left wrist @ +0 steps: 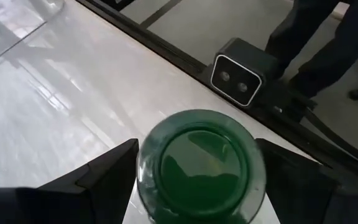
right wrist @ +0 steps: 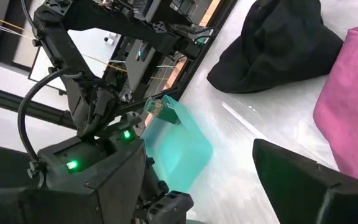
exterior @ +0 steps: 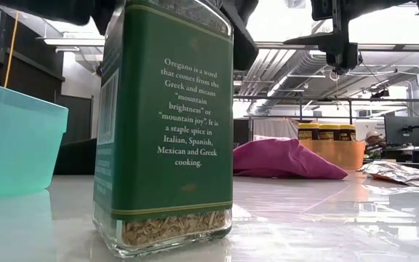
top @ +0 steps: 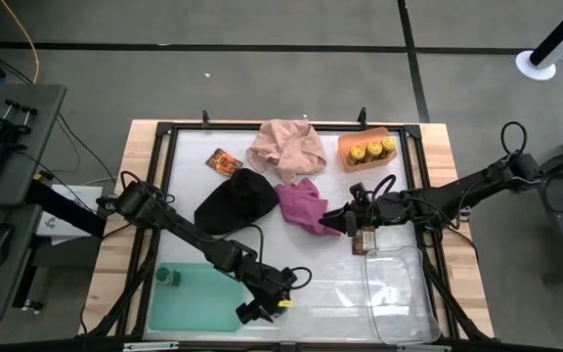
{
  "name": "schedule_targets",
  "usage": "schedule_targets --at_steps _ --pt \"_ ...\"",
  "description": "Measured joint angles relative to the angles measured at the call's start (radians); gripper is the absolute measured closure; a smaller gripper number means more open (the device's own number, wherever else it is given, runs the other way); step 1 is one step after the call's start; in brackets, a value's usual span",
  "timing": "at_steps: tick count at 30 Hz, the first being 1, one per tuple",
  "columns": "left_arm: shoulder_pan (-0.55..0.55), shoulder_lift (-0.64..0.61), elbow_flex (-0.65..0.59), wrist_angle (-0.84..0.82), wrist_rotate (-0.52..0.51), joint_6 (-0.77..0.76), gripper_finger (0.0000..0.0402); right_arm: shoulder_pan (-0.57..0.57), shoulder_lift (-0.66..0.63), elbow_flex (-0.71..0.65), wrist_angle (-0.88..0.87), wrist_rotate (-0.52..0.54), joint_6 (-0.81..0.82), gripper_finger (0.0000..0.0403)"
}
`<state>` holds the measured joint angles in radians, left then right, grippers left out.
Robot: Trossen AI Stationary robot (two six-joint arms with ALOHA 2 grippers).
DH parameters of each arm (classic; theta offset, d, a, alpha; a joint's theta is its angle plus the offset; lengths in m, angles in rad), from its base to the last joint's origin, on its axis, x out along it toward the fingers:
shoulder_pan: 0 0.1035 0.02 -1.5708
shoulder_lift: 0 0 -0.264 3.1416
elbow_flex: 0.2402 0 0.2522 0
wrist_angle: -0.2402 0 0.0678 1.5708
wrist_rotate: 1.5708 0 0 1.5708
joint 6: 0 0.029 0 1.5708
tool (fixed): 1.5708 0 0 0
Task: Sort spices by type
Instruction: Put the green seasoning bottle into the blue bin
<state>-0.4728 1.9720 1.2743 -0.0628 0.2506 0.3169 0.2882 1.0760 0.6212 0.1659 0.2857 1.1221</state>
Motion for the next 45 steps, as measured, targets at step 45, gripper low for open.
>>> schedule_targets --at_steps 45 --pt "-0.565 -0.639 -0.348 -0.75 -0.781 -1.326 0.0245 0.0 0.0 0.0 -0.066 -0.006 -0.031 0.0112"
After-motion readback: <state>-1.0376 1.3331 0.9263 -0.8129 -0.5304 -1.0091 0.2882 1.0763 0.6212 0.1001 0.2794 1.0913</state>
